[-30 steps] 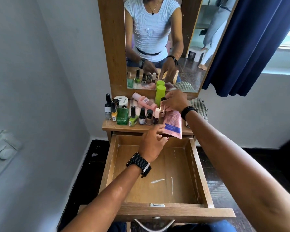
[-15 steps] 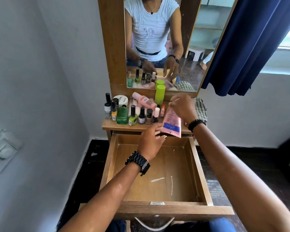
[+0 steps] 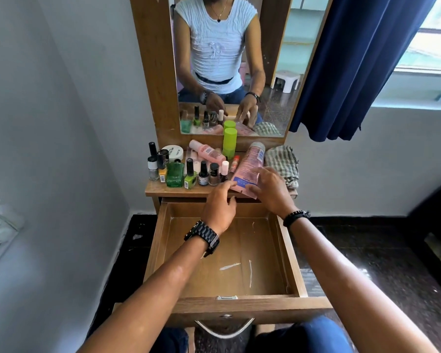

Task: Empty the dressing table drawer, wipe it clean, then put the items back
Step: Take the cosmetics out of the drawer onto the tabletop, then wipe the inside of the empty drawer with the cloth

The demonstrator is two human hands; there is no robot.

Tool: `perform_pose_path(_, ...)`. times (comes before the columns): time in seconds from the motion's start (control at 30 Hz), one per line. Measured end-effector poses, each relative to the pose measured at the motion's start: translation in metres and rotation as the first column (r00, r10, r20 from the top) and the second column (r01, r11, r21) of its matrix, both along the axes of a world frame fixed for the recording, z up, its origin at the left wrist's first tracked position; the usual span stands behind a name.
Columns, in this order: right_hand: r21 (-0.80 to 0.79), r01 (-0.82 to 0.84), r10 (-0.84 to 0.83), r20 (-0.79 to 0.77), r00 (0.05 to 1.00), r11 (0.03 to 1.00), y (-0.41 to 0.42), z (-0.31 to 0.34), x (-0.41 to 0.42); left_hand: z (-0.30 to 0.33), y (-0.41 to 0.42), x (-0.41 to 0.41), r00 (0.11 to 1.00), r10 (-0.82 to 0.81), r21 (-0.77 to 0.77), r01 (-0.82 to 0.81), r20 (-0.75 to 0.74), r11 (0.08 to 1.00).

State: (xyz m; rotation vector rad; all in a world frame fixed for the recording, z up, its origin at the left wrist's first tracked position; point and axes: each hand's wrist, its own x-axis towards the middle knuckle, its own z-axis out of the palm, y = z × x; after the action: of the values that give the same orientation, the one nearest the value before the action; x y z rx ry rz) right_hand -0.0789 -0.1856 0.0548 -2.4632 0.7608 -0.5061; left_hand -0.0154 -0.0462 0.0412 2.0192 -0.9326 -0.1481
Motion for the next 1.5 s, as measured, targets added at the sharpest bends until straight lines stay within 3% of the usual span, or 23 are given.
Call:
perform_pose_path(0.13, 0.050, 0.145, -0.153, 0.217, 0.964, 0.988, -0.017, 0.011, -0.022, 0.000, 0.001, -0.003, 0.998, -0.016, -0.032, 0.018, 0.064, 0.999)
perform_pose_path(0.2, 0.050, 0.203, -0.210, 0.239, 0.948, 0.978, -0.034, 0.013, -0.033, 0.000, -0.001, -0.006, 0.997, -0.028, -0.044, 0.031, 0.075, 0.999)
perform_pose_path(0.4, 0.069, 0.071, -0.062, -0.129, 0.990, 0.995, -0.059, 0.005, -0.038, -0.004, -0.007, -0.017, 0.998, -0.021, 0.005, 0.021, 0.064, 1.000)
perform_pose_path(0.47, 0.048, 0.049, -0.039, -0.190, 0.981, 0.998, -0.059, -0.004, -0.034, -0.005, -0.006, -0.018, 0.998, -0.026, 0.012, 0.026, 0.063, 1.000)
perform_pose_path(0.63, -0.054, 0.154, -0.155, -0.018, 0.988, 0.987, -0.056, -0.010, -0.032, -0.004, -0.003, -0.016, 0.999, -0.041, 0.008, 0.041, 0.017, 0.999)
perform_pose_path(0.9, 0.183, 0.355, -0.396, 0.298, 0.869, 0.917, -0.030, -0.005, -0.077, -0.002, 0.002, -0.020, 0.981, -0.077, -0.065, 0.066, -0.181, 0.996)
perform_pose_path(1.03, 0.248, 0.325, -0.400, 0.379, 0.834, 0.913, 0.015, -0.005, -0.115, 0.005, 0.007, -0.042, 0.852, -0.199, -0.178, 0.126, -0.485, 0.976)
perform_pose_path(1.17, 0.255, 0.253, -0.346, 0.452, 0.822, 0.933, 0.062, -0.003, -0.141, 0.016, 0.013, -0.070, 0.520, -0.301, -0.298, 0.093, -0.799, 0.950)
perform_pose_path(1.27, 0.134, 0.138, -0.184, 0.440, 0.879, 0.981, 0.097, -0.010, -0.150, 0.020, 0.020, -0.083, 0.291, -0.395, -0.396, 0.059, -0.872, 0.916)
perform_pose_path(1.33, 0.089, 0.031, -0.062, 0.368, 0.928, 0.996, 0.116, -0.014, -0.154, 0.018, 0.028, -0.086, 0.257, -0.422, -0.422, 0.059, -0.869, 0.905)
perform_pose_path(1.4, 0.131, -0.101, 0.057, 0.303, 0.951, 0.986, 0.124, -0.015, -0.158, 0.014, 0.038, -0.086, 0.299, -0.388, -0.395, 0.041, -0.872, 0.918)
perform_pose_path(1.5, 0.367, -0.214, 0.087, 0.332, 0.939, 0.905, 0.123, -0.006, -0.156, 0.005, 0.053, -0.081, 0.325, -0.312, -0.335, -0.018, -0.893, 0.942)
